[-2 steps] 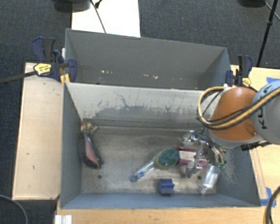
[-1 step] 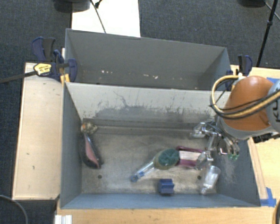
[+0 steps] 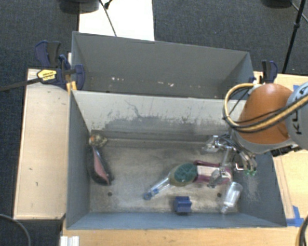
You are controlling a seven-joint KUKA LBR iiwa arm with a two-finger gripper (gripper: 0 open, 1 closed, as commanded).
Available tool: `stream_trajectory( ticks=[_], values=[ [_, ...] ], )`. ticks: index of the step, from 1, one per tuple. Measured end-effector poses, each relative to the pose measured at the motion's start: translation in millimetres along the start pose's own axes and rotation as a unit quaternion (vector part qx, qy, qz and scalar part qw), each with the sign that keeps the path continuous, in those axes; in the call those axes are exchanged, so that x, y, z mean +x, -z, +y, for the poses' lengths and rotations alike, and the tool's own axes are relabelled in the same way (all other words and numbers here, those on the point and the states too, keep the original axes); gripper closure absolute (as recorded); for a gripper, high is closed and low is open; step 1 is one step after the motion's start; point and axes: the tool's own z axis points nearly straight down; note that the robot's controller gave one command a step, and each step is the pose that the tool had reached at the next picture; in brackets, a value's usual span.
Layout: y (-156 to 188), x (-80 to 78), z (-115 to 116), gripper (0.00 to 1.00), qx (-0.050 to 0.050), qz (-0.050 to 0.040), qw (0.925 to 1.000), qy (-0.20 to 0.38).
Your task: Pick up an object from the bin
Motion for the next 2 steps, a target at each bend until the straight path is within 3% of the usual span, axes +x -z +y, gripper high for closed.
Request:
stream_trajectory(
  ticks=[1,2],
  values=[
    [-29.3,-2.1,-29.9,0.00,0.000,-0.0018,0.9999,-0.011],
    [-27.6,-3.6,-29.5,0.00,0.000,-0.0027,0.9999,-0.011]
  ],
)
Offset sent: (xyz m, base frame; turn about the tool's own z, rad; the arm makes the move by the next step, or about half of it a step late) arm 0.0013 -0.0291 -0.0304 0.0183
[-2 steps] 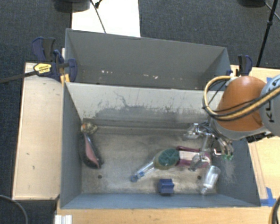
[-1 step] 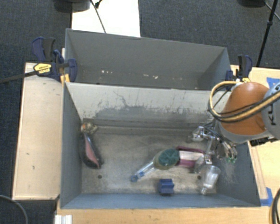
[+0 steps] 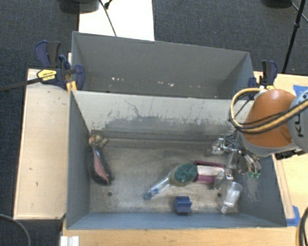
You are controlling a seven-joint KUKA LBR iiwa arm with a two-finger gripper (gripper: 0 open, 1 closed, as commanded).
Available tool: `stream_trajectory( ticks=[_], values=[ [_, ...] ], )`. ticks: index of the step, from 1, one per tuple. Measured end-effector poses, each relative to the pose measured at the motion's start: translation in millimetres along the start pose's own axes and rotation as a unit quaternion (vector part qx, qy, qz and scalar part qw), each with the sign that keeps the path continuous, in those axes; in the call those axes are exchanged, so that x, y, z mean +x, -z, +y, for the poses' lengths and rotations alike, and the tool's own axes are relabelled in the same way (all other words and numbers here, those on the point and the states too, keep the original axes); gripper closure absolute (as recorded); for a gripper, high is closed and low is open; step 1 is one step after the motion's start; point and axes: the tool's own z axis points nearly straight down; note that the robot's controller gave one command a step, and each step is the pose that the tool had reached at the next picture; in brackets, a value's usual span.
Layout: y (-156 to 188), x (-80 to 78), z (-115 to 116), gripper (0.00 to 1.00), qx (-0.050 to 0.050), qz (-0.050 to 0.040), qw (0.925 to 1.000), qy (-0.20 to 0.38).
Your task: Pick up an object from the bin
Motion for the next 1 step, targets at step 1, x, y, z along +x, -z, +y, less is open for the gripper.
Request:
stream_trajectory(
  ticks=[1],
  values=[
    [1.8,-1.8,-0.2,1.00,0.000,-0.0026,1.0000,-0.001]
  ],
)
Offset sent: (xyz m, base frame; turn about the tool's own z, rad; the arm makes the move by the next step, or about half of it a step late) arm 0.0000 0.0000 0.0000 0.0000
